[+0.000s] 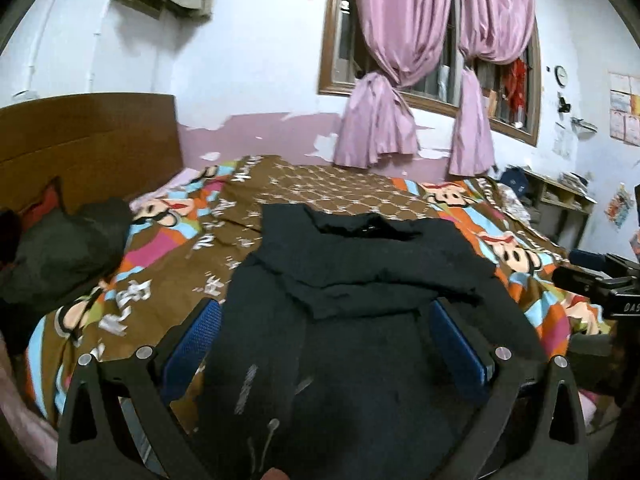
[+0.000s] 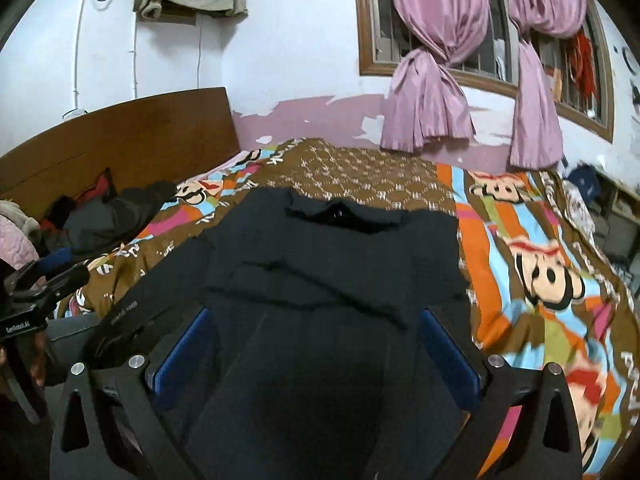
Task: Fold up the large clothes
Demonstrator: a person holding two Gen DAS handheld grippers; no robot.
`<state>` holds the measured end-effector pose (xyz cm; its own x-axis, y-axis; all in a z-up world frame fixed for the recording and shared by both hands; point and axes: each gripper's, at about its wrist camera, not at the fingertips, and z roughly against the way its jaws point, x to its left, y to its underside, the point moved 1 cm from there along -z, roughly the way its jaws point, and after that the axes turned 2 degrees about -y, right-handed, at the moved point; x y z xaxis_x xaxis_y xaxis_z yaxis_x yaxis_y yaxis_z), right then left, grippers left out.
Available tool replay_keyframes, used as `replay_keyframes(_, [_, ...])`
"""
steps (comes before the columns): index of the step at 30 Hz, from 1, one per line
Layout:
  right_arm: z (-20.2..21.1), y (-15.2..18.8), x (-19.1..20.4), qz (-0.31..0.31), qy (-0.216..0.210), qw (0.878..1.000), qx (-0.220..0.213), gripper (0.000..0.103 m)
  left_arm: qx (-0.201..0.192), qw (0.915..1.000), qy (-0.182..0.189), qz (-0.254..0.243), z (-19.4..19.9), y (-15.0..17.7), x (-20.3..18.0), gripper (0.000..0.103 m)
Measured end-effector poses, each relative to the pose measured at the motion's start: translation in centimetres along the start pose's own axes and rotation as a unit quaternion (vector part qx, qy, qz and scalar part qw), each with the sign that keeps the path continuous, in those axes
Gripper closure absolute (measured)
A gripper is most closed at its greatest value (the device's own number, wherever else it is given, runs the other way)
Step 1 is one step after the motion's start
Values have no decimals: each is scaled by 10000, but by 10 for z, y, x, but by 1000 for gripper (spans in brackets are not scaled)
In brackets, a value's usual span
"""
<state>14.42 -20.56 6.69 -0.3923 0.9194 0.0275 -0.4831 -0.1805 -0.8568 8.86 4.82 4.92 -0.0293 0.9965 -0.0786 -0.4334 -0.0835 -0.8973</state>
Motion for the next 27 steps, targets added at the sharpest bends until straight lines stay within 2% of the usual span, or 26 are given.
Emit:
replay_keyframes(5, [-2, 25, 5, -90, 95, 9996, 235, 0, 174, 9998, -32, -5, 1, 20, 11, 2])
replay_keyframes(10, [-8, 55, 8, 14, 206, 9980, 597, 0, 798, 9968, -37, -70, -12, 46, 14, 2])
replay_keyframes(14, [-13, 82, 6, 207, 265, 9954, 897, 0, 1376, 9903, -134, -168, -24, 68, 9, 2])
replay_keyframes(18, [-23, 104, 9, 592, 348, 9905, 1191, 0, 1970, 9796, 15, -405, -36, 90, -8, 2])
replay_keyframes(22, [-39, 128, 19, 928, 124, 9815, 1671, 0, 2449, 9633, 117, -1094, -40, 119, -39, 2])
replay_keyframes(27, [-54, 159, 35, 1405, -183, 9655, 2183, 0, 2569, 9467, 109, -1938, -35, 142, -72, 2])
